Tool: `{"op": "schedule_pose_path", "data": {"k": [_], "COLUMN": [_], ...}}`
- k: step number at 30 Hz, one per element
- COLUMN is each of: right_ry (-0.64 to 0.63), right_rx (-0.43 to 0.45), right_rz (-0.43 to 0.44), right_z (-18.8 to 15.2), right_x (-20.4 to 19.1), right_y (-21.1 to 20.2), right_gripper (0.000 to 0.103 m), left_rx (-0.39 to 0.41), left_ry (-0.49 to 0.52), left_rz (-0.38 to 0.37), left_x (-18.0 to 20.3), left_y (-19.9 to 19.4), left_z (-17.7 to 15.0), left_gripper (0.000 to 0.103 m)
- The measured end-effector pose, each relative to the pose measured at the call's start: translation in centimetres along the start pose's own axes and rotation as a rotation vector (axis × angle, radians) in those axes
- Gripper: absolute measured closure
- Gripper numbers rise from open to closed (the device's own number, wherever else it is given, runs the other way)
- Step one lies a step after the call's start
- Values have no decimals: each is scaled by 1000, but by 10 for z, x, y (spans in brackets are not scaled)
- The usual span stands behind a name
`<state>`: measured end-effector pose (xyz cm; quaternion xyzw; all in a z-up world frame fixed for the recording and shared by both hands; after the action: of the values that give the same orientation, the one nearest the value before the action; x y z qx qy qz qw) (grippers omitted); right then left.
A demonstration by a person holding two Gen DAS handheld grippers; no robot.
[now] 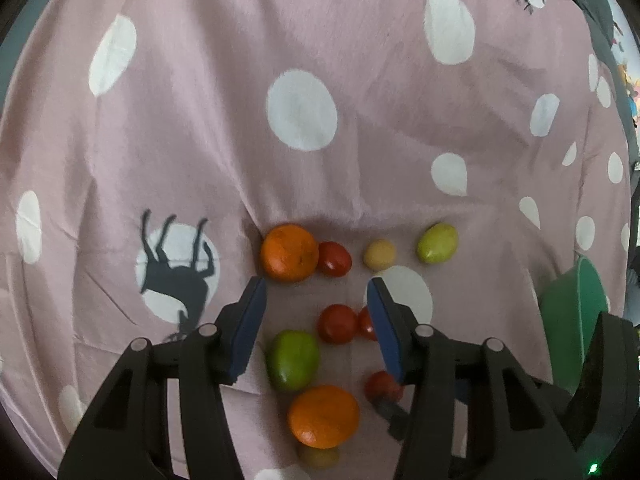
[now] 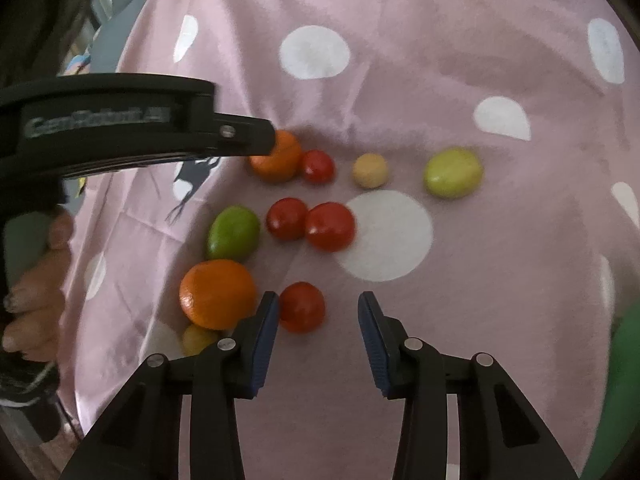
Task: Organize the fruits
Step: 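Grasp a red cherry tomato with the right gripper while the left tool holds the green bowl, then carry the red tomato with the right gripper over the green bowl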
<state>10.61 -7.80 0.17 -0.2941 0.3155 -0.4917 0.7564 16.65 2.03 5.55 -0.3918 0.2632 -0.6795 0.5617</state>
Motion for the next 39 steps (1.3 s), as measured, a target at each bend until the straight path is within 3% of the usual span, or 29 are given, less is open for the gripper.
{"op": "schedule_pose_path", "data": {"k": [3,5,6,14,19,24,28,31,39], "right_ry": [-3,10,16,143,186,207,223,237,246], "right_rx": [-9,-32,-18,25,51,78,86,85,107], "right_rz": [17,21,4,-43,-59,-54,-72,-80,-91], "right_z": [-2,0,1,12,11,2,0,0,3], "right_x": [-3,1,3,46,56,62,71,74,73], "right_y": [6,10,9,-9,-7,-17,-12,-17,-27], "right_gripper": [61,75,76,76,76,76,76,76,76], "left_rx": [-20,-28,-30,-75,-48,-70,-85,-120,-93], "left_ry": [-1,19,27,68,107,118,159,119,84], "left_rz": [-27,-39,-44,-50,-27,-66,-9,-27,-45], "left_x": [4,11,14,31,41,51,58,55,52], "left_y": [5,9,11,32,39,47,57,62,57], "left_z": [-2,-3,-4,-12,-13,-13,-19,-22,-30], "left_gripper": [54,56,58,66,71,73,73,74,75]}}
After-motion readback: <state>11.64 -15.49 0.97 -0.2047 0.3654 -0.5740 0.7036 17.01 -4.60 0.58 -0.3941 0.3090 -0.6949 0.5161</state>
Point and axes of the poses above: each gripper's, at about its wrist camera, not at the fingertips, and y roughly the way its jaws point, x to its right, z to its top, the point moved 2 cm from there along y, roughly the way its jaws point, and after that the axes turned 5 degrees about x, right-handed, at the moved point
